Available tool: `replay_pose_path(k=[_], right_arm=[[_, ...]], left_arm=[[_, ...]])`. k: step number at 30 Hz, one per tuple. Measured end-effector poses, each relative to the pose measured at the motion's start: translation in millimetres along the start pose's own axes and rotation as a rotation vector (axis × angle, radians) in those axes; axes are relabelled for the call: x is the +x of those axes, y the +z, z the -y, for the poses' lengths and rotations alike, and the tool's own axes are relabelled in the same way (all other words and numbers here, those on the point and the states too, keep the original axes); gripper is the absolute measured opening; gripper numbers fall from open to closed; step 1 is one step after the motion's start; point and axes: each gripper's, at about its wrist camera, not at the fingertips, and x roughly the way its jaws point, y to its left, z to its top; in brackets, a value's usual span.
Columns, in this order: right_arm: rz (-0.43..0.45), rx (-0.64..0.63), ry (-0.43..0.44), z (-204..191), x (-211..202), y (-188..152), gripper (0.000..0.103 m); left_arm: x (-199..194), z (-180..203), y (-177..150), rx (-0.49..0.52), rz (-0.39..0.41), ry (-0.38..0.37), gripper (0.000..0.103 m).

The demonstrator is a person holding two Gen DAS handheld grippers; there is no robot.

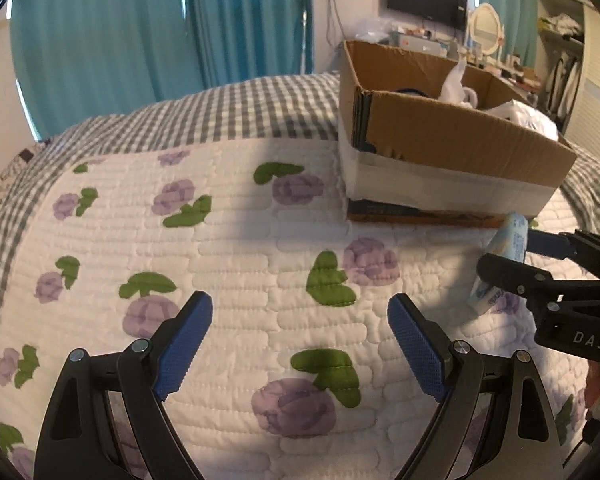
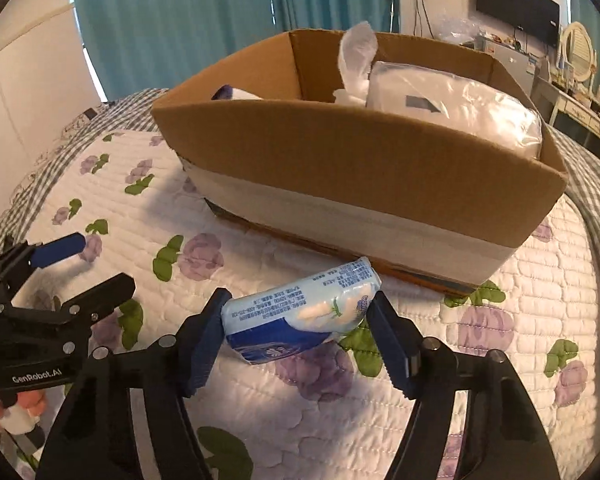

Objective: Organize soft objects
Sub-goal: 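Carry the tissue pack over the box and release it inside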

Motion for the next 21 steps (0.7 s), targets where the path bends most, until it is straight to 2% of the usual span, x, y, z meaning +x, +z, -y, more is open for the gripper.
replay_pose_path(k=[6, 13, 21], right_arm=[[0.030, 0.019, 0.009, 1.0, -16.2, -6.9, 0.062], [0.089, 0.027, -0.010, -2.5, -71.6, -6.3, 0.062], [0.229, -0.035, -0.050, -16.9, -168.8, 33.2, 0.062]], left_arm=[[-6.0, -0.2, -4.5, -0.007, -0.001, 0.001, 0.091], [-46.0, 6.7, 4.5, -0.009, 0.045, -0.020, 0.091], [-137.4, 18.1, 53.4, 0.010, 0.246, -0.038, 0.091]])
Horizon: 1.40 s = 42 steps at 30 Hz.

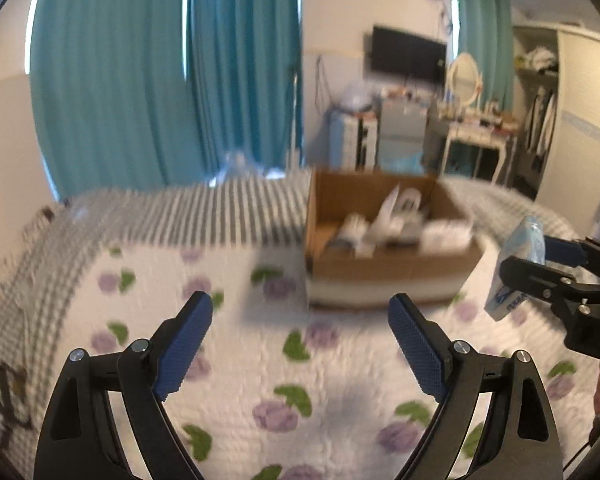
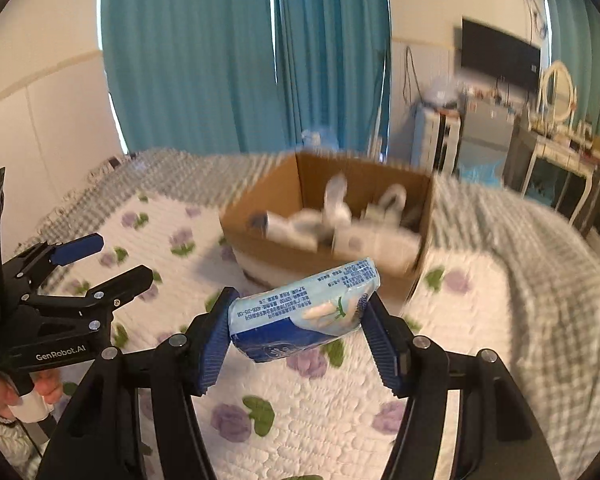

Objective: Organize soft objects
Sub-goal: 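Carry the tissue pack over the box and release it inside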

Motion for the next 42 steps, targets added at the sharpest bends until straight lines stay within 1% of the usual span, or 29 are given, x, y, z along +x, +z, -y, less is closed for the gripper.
replay_pose_path(k=[1, 3, 6, 10, 12, 14, 16, 19, 21, 24, 28, 31, 32, 33, 34, 35, 37, 38, 40, 42], right_arm=[[0.018, -0.011, -0.007, -0.9, -8.6, 9.5, 0.062], [0.052, -0.028, -0.021, -2.3, -22.7, 29.5, 0.062], [0.093, -0.038, -0.032, -0.2, -31.8, 57.2, 0.062], [0.111, -0.045, -0.045, 4.1, -18.1, 91.2, 0.062], [0.114, -0.050, -0.053, 6.8, -4.8, 105.3, 0.062], [0.113, -0.050, -0.058, 12.5, 13.4, 117.5, 0.062], [0.101, -0.034, -0.057, 21.6, 37.9, 127.6, 0.062], [0.064, -0.009, -0.068, 37.4, 79.4, 134.1, 0.062], [0.034, -0.002, -0.077, 47.3, 107.0, 134.9, 0.062], [-0.017, 0.016, -0.086, 64.9, 146.5, 129.2, 0.062], [-0.058, 0.041, -0.084, 84.3, 177.3, 114.4, 0.062], [-0.092, 0.061, -0.086, 90.7, 194.0, 104.3, 0.065], [-0.104, 0.064, -0.086, 90.5, 198.4, 101.9, 0.069], [-0.112, 0.069, -0.088, 91.5, 200.9, 100.3, 0.072], [-0.106, 0.076, -0.098, 93.3, 200.6, 99.8, 0.080], [-0.098, 0.080, -0.112, 92.8, 198.3, 99.4, 0.085], [-0.084, 0.085, -0.134, 91.9, 187.1, 103.2, 0.086], [-0.078, 0.087, -0.143, 90.9, 179.8, 106.5, 0.086], [-0.051, 0.095, -0.144, 88.8, 154.5, 115.3, 0.086], [-0.014, 0.089, -0.155, 83.2, 117.7, 127.8, 0.086]], left_arm=[[-5.8, 1.7, 7.0, 0.007, 0.019, -0.002, 0.091], [-19.2, 3.4, 29.7, 0.024, 0.083, -0.005, 0.091], [-27.8, 2.8, 54.3, 0.001, 0.155, -0.031, 0.091], [-10.7, 4.7, 79.6, -0.015, 0.166, -0.052, 0.091], [7.9, 8.4, 91.3, 0.002, 0.177, -0.057, 0.091], [26.2, 11.3, 98.9, 0.015, 0.189, -0.043, 0.091], [52.5, 12.4, 105.8, 0.015, 0.169, -0.059, 0.091], [87.6, 10.9, 109.3, 0.010, 0.135, -0.051, 0.091], [116.1, 9.2, 109.0, 0.006, 0.102, -0.037, 0.091], [149.0, 6.6, 103.7, -0.004, 0.064, -0.026, 0.091], [180.5, 9.5, 92.0, 0.006, 0.026, -0.010, 0.091], [188.8, 9.5, 83.5, 0.007, 0.005, -0.005, 0.091], [191.6, 10.2, 82.1, 0.009, -0.004, 0.014, 0.091], [191.9, 10.3, 81.7, 0.013, -0.012, 0.024, 0.091], [192.3, 9.8, 82.1, 0.016, -0.019, 0.026, 0.091], [190.7, 10.5, 82.5, 0.019, -0.026, 0.027, 0.091], [186.3, 11.5, 85.0, 0.026, -0.032, 0.035, 0.091], [176.5, 13.0, 87.9, 0.029, -0.029, 0.038, 0.091], [160.5, 13.3, 93.7, 0.027, -0.019, 0.041, 0.091], [129.5, 14.1, 107.0, 0.024, 0.019, 0.043, 0.091]])
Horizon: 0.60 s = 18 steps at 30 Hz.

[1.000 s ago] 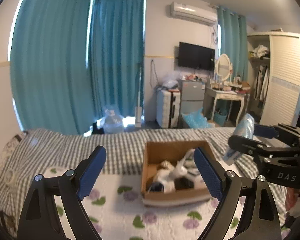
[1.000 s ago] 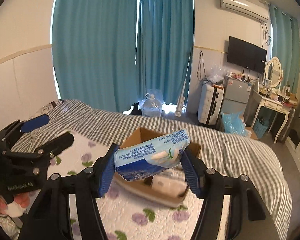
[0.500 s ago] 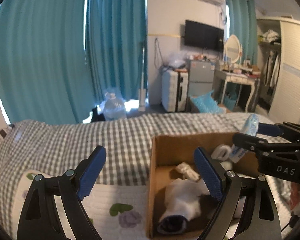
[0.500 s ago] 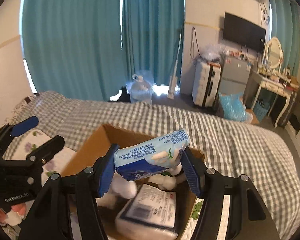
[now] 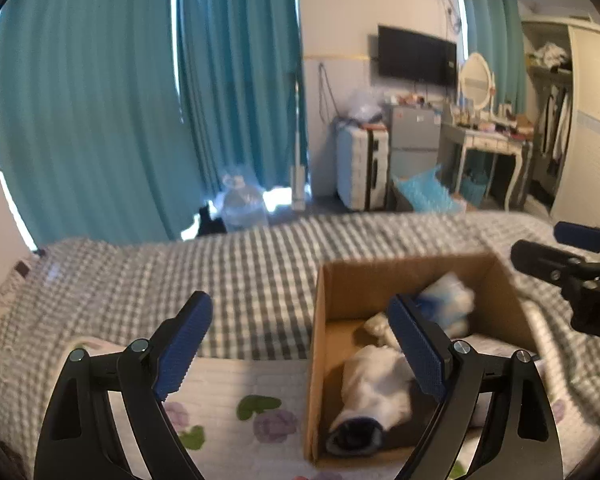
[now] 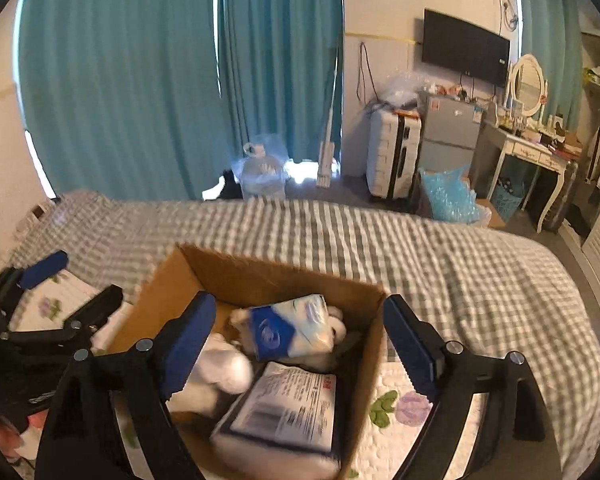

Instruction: Organize soft objects

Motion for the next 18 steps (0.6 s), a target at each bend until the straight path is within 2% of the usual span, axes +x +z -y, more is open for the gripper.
replay_pose_path(k=[2, 6, 9, 11, 14, 18], right_arm=[[0.042, -0.013, -0.012, -2.5, -36.0, 11.8, 0.086], [0.176, -0.029, -0.033, -10.8, -140.0, 39.3, 0.088], [0.260, -0.035, -0.039, -17.7, -206.7, 48.0, 0.093], [0.336, -0.037, -0.066, -25.2, -255.3, 42.9, 0.101], [0.402, -0.055, -0.067, -35.5, -295.9, 28.3, 0.103], [0.406, -0.051, -0.066, -48.3, -315.1, -3.5, 0.103]], left_arm=[[-40.1, -1.8, 18.7, 0.003, 0.062, 0.006, 0.091], [-129.0, -3.6, 51.8, 0.006, 0.216, 0.003, 0.091], [-198.1, -5.8, 66.9, 0.002, 0.333, 0.012, 0.091], [-235.4, -9.2, 68.0, -0.013, 0.391, -0.013, 0.091], [-272.6, -12.2, 62.1, -0.013, 0.450, -0.007, 0.091], [-294.1, -13.8, 37.2, 0.005, 0.509, 0.011, 0.091]])
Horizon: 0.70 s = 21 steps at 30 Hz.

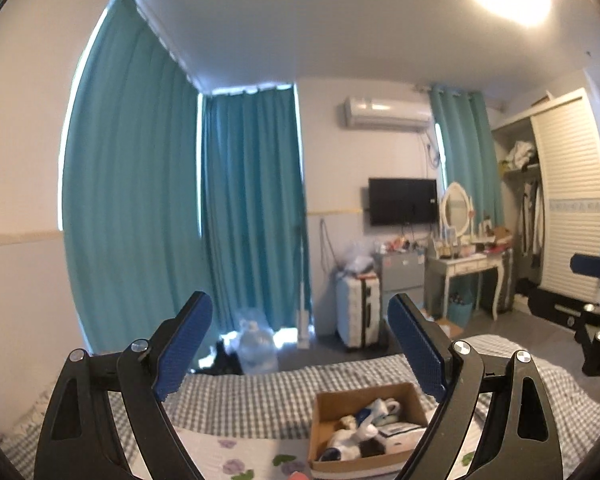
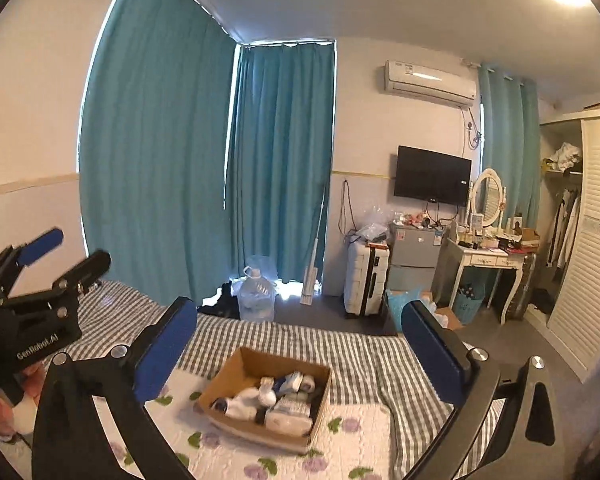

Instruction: Organize soft objects

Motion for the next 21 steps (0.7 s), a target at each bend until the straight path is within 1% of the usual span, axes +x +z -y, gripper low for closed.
replay_pose_path(k=[1, 3, 6, 8, 13, 17, 18, 21], right_arm=[[0.004, 0.005, 0.005, -2.5, -3.5, -9.2, 0.103], [0.026, 0.013, 0.007, -5.0, -8.9, -29.3, 0.103], [0.045, 0.005, -0.020, -12.3, 0.2, -55.8, 0.103], [0.063, 0.007, -0.040, -17.9, 15.1, -77.4, 0.103], [0.082, 0.022, -0.038, -17.0, 50.9, -120.7, 0.103], [0.036, 0.063, -0.022, -11.4, 84.9, -151.1, 0.103], [0.017, 0.061, -0.023, -12.0, 93.1, -158.3, 0.103], [-0.024, 0.026, -0.051, -16.9, 110.5, -174.9, 0.103]], left_arm=[[-3.8, -1.1, -6.0, 0.000, 0.003, 0.003, 0.091], [-9.9, -3.5, -21.0, -0.004, 0.012, -0.019, 0.091], [-7.1, -4.9, -51.1, -0.014, 0.002, -0.042, 0.091], [6.8, -4.8, -73.6, -0.011, -0.028, -0.050, 0.091], [49.4, -2.4, -130.9, -0.024, -0.114, -0.020, 0.091], [71.1, -0.4, -167.6, -0.051, -0.182, -0.036, 0.091], [71.5, 0.5, -176.9, -0.052, -0.194, -0.034, 0.091], [79.0, 3.3, -188.9, -0.037, -0.227, -0.028, 0.091]])
